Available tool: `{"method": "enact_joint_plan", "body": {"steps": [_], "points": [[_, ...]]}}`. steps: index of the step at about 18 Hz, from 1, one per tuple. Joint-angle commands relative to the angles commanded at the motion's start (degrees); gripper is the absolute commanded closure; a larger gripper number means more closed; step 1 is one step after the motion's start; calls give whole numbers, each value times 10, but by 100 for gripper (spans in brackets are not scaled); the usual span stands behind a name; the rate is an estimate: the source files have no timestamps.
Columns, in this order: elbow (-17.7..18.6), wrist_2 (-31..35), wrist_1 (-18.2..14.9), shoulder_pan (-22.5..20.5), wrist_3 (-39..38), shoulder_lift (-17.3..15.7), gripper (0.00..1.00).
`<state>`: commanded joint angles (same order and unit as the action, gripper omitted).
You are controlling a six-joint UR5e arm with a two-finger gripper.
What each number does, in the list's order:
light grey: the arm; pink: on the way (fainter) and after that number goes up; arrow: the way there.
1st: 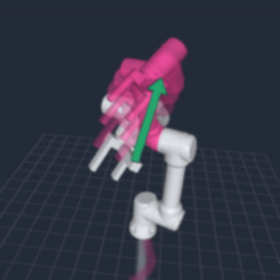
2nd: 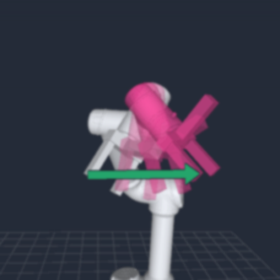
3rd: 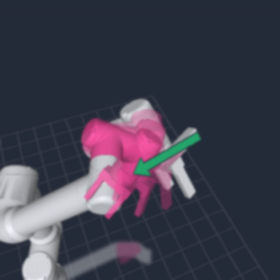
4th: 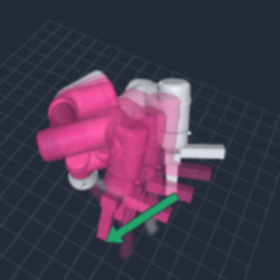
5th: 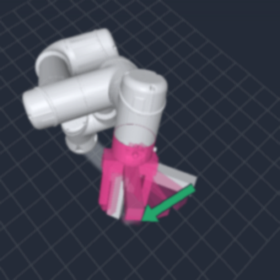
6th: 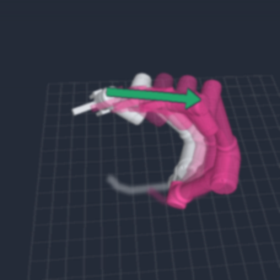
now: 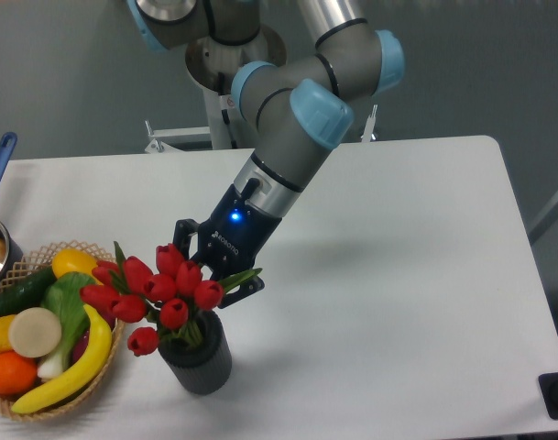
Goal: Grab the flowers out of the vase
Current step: 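Lift the gripped tulips upward, drawing the stems out of the vase, then raise the tulip bunch higher until the stems clear the vase rim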
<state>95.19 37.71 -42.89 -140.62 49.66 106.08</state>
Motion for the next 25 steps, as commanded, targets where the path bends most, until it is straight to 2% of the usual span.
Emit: {"method": "enact_joint_plan", "body": {"steps": [6, 13, 25], "points": [[-14, -7, 0, -5, -53, -6, 60], [-14, -30, -1, -18, -71, -21, 60], [-13, -113, -1, -49, -97, -42, 62]]}}
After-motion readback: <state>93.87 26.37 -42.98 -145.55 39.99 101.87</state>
